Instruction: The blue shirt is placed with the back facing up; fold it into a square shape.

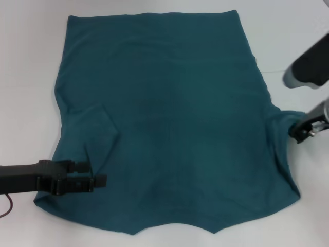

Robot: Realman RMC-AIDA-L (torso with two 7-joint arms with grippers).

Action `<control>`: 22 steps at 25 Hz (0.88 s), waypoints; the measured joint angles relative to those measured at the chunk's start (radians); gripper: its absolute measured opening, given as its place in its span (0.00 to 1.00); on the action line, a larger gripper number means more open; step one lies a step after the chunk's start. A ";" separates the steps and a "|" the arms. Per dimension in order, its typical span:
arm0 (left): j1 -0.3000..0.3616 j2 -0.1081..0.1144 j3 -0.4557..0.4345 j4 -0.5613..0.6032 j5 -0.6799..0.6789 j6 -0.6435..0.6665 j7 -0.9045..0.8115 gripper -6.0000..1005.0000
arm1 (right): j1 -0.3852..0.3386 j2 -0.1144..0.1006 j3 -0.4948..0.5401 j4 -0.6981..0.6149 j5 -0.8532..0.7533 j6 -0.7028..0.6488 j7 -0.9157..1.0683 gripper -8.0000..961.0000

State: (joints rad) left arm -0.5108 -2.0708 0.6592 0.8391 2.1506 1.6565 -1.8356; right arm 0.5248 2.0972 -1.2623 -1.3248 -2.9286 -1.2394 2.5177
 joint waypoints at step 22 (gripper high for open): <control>0.041 0.000 -0.029 0.008 -0.006 0.009 -0.005 0.87 | -0.035 -0.005 -0.332 -0.133 -0.004 0.048 -0.049 0.04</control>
State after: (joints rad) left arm -0.4699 -2.0709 0.6300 0.8467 2.1446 1.6660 -1.8408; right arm 0.4894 2.0923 -1.5939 -1.4579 -2.9331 -1.1916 2.4687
